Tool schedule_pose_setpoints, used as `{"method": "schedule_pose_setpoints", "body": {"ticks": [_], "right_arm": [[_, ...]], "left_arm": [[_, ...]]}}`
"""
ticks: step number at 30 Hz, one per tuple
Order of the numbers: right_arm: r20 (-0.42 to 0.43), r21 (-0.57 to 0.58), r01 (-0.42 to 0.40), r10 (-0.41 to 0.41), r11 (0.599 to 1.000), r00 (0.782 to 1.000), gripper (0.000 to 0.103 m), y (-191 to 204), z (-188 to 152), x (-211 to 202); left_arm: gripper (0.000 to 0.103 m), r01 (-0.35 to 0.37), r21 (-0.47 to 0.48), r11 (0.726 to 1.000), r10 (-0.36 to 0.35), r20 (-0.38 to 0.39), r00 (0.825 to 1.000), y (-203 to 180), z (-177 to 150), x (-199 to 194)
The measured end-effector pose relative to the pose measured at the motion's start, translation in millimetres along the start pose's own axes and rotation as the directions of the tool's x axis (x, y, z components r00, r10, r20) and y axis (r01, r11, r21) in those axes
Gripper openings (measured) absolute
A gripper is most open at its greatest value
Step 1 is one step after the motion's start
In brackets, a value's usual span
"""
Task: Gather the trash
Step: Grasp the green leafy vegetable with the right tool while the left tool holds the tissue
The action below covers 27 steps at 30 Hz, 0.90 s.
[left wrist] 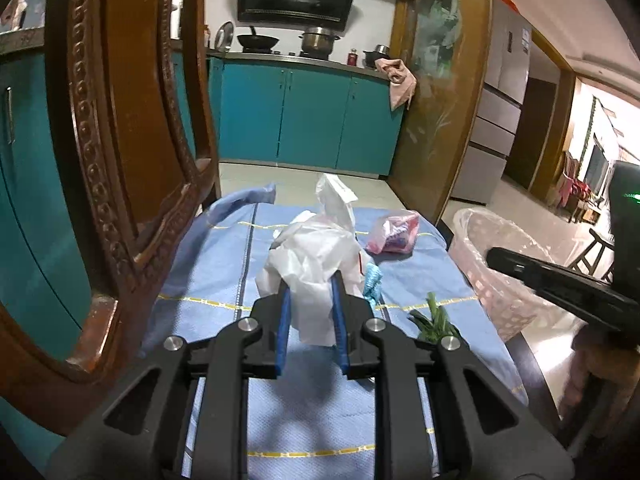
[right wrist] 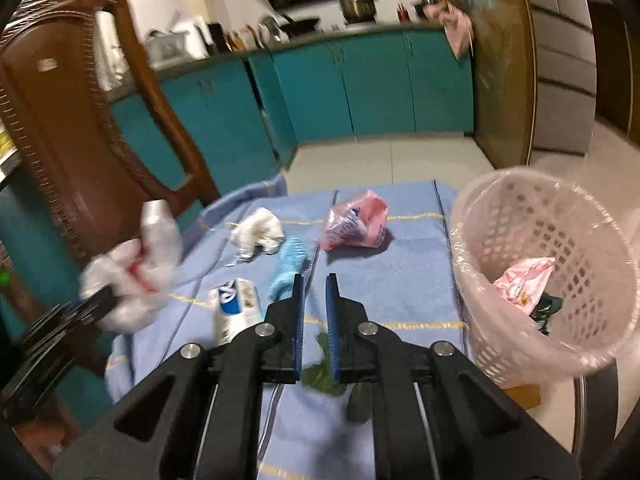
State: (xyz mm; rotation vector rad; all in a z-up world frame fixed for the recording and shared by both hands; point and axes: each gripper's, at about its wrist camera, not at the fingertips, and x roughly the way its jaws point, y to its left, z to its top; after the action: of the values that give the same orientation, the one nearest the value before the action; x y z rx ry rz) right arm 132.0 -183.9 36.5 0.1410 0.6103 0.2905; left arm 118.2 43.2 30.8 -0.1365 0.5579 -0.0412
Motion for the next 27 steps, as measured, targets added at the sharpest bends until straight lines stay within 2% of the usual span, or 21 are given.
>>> {"method": "schedule_pose_setpoints", "body": {"ticks": [2,5,7,8,16,21,27], "right_arm": [[0.001,-0.022,-0.003,0.003,1.0,1.0,0.011,1,-7,-9],[-0.041,-0.047,0.012,-0.014,0.999,0.999,0.013,-3,-15,0],[-0.091,-0.046,0.03,-0.034,0.998,0.995,0.035,-8,-21,13],[-0.107,-0.041,0.05,-0.054,0.998,0.993,0.05,-11,-25,20],[-0.21,-0.1,0.109,-0.128,0.989,0.969,0.052,-9,-39,64],[-0.263,-0.114,0.113,-0.14,0.987,0.955,0.052,-5,-46,86],[-0.285,-0.156,0.136,-0.177,0.978,0.942,0.052,1,-55,98]], "left_arm": [[0.02,0.002,0.008,1.0,-0.002,-0.007,1.0,-2,-2,1],[0.02,-0.004,0.017,1.0,0.005,-0.018,1.0,-4,-4,1],[0.021,-0.011,0.014,1.0,0.011,-0.019,1.0,-4,-5,1],[0.021,-0.013,0.013,1.0,0.013,-0.019,1.0,-4,-5,1],[0.022,-0.022,0.019,1.0,0.023,-0.011,1.0,-7,-6,0],[0.022,-0.022,0.021,1.0,0.022,-0.015,1.0,-6,-6,0],[0.022,-0.02,0.018,1.0,0.02,-0.015,1.0,-6,-6,0]]}}
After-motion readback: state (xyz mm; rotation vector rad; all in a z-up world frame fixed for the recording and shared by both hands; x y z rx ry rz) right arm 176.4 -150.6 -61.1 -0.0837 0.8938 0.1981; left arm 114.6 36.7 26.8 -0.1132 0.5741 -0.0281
